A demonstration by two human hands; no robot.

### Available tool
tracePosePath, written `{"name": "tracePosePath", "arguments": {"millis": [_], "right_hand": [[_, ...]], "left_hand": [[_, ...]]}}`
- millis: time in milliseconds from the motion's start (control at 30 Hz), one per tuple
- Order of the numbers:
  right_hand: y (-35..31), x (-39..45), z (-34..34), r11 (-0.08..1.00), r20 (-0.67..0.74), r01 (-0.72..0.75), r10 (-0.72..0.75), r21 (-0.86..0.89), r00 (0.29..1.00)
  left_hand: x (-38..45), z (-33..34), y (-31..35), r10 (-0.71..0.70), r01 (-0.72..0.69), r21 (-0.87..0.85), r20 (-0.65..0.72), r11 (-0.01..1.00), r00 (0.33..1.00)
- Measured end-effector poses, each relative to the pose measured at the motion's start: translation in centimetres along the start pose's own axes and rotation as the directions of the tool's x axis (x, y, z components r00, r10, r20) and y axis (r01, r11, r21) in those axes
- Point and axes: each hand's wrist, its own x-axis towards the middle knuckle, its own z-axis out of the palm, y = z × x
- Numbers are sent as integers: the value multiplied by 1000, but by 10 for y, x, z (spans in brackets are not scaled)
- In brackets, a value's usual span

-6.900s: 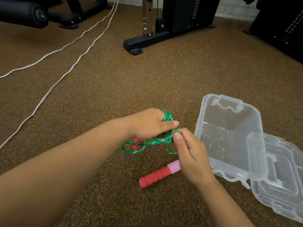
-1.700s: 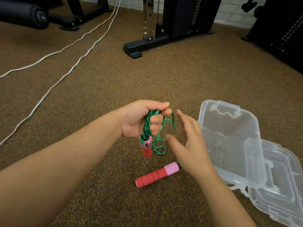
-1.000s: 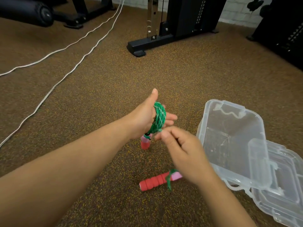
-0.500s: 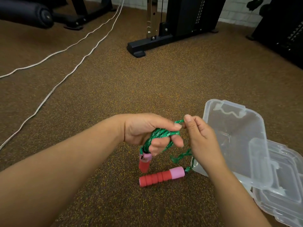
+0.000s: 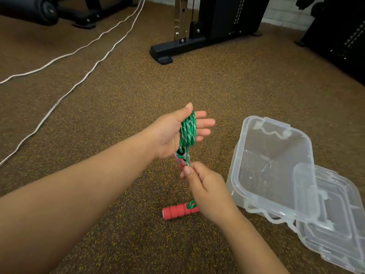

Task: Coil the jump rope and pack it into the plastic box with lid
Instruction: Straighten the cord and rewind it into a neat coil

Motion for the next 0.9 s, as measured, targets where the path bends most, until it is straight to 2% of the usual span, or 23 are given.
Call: {"name": "tracePosePath", "arguments": {"millis": [133,267,400,467,533,600,700,767,900], "right_hand": [[-12,2,-14,998,65,55,-52,-43,997],[-21,6,-32,995,-4,85,-85,51,996],[-25,13,-50,974,-81,96,-81,204,993],[-25,15,-55,972,-137,54,-23,228,990],[-20,19,-57,962,-202,-36,93,271,975],[-11,22,-58,922,-258,-110,216,372,942],[-1,26,-57,884,-280,-165,308,437,909],[0,25,-54,856,-263,-177,336,485,905],[-3,22,-48,834,-240,-163,330,527,913]], "left_hand": [[3,2,-6,6,16,326,-66,945,998],[-6,-2,-6,-22,44,633,-42,773,999],[-18,-2,-1,-104,31,813,37,581,994],[-18,-2,-1,-168,9,835,101,550,981],[-16,-5,-3,-261,35,801,153,598,953],[-16,-10,-5,-357,85,703,250,706,900],[-18,-16,-4,-348,66,546,432,835,832],[-20,-16,-2,-326,56,496,477,866,816],[-19,-11,-4,-316,81,461,459,884,830]]}}
